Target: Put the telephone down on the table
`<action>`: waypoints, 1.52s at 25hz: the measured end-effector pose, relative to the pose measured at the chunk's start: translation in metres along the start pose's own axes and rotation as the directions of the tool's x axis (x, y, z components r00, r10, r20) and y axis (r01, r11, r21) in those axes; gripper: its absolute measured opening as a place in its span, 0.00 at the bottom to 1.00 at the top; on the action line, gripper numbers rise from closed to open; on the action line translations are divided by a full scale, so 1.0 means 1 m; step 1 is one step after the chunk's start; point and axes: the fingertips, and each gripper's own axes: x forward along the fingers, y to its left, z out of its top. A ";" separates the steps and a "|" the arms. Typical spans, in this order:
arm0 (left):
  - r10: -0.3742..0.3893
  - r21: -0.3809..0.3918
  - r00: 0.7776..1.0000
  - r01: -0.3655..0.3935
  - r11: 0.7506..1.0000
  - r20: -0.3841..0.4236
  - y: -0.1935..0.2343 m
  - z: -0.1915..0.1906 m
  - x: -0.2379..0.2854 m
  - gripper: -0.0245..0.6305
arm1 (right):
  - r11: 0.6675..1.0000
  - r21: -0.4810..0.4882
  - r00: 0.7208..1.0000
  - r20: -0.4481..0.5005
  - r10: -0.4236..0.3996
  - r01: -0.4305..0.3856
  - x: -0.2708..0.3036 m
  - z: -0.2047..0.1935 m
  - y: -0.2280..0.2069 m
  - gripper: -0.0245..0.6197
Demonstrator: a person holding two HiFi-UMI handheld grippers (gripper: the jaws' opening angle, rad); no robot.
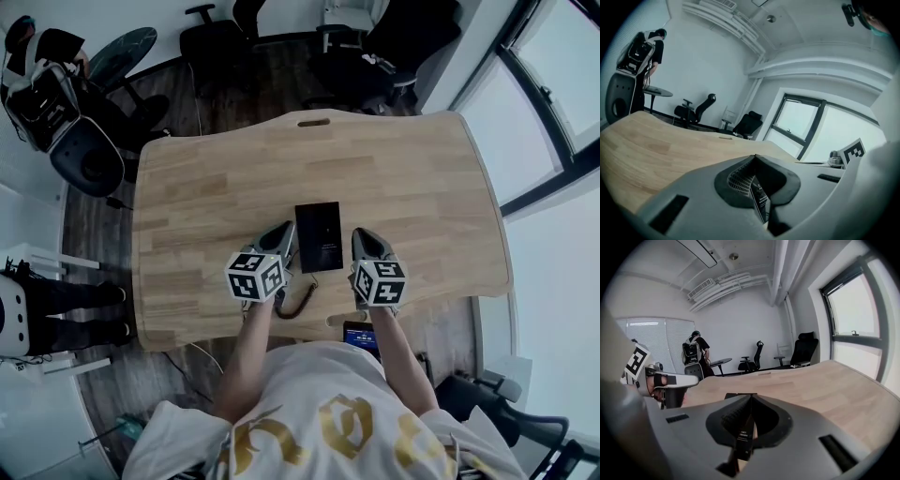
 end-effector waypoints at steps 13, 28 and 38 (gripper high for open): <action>0.043 0.096 0.996 -0.051 0.994 0.082 -0.023 0.007 -0.036 0.05 | 0.999 -0.024 0.997 0.066 0.042 -0.041 -0.042 0.008 0.025 0.06; 0.080 0.106 0.994 -0.088 0.990 0.075 -0.020 0.007 -0.046 0.05 | 0.998 -0.012 0.995 0.077 0.056 -0.055 -0.052 0.013 0.028 0.06; 0.070 0.091 0.995 -0.077 0.993 0.078 -0.020 0.007 -0.042 0.05 | 0.997 -0.023 0.994 0.079 0.078 -0.076 -0.049 0.015 0.031 0.06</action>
